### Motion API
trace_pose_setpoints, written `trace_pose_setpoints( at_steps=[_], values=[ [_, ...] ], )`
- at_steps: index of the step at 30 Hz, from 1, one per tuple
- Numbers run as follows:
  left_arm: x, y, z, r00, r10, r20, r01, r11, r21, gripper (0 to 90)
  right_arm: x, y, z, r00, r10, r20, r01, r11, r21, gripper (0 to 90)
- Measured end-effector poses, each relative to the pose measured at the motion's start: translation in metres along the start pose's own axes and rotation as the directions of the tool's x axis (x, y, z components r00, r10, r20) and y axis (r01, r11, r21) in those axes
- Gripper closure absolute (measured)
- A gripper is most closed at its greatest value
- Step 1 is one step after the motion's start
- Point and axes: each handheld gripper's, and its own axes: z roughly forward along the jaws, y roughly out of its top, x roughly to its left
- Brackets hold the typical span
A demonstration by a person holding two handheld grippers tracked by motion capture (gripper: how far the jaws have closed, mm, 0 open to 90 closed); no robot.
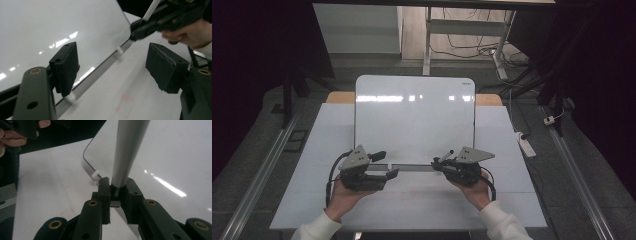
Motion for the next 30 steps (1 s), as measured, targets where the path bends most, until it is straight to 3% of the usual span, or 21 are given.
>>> trace_pose_setpoints(
  at_steps=[10,21,25,28,30],
  values=[
    [-0.011,0.021,0.031,0.9956,0.017,0.092,-0.016,0.9998,-0.014,31.5,0.015,-0.001,0.017,0.9961,0.019,-0.086,-0.017,0.999,0.033,77.6],
    [-0.023,0.031,0.056,0.9802,0.066,0.187,-0.063,0.9978,-0.019,47.8,0.025,0.001,0.029,0.9880,0.042,-0.149,-0.035,0.998,0.052,77.6],
    [-0.028,0.032,0.062,0.9773,0.094,0.190,-0.091,0.9955,-0.024,59.1,0.028,0.001,0.033,0.9854,0.059,-0.160,-0.049,0.997,0.067,77.6],
    [-0.029,0.033,0.062,0.9758,0.112,0.188,-0.108,0.9936,-0.035,75.6,0.030,0.000,0.035,0.9838,0.065,-0.167,-0.053,0.996,0.076,77.3],
    [-0.031,0.034,0.062,0.9795,0.137,0.148,-0.134,0.9905,-0.030,79.8,0.029,0.000,0.035,0.9798,0.096,-0.175,-0.083,0.994,0.077,77.3]
  ],
)
